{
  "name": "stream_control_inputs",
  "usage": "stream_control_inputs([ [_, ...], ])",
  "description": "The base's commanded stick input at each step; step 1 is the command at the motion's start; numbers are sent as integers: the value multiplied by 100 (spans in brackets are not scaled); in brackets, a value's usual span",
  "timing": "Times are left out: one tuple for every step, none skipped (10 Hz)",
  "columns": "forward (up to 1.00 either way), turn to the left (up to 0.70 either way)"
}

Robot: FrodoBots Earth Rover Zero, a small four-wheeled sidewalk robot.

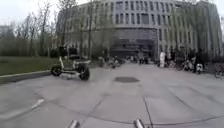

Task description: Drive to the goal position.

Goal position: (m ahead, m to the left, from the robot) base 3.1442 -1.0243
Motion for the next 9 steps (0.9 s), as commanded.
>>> stream_control_inputs([
  [85,-2],
  [85,-3],
  [85,-23],
  [85,-34],
  [85,-34],
  [85,-34],
  [85,-34],
  [85,-34],
  [85,-34],
])
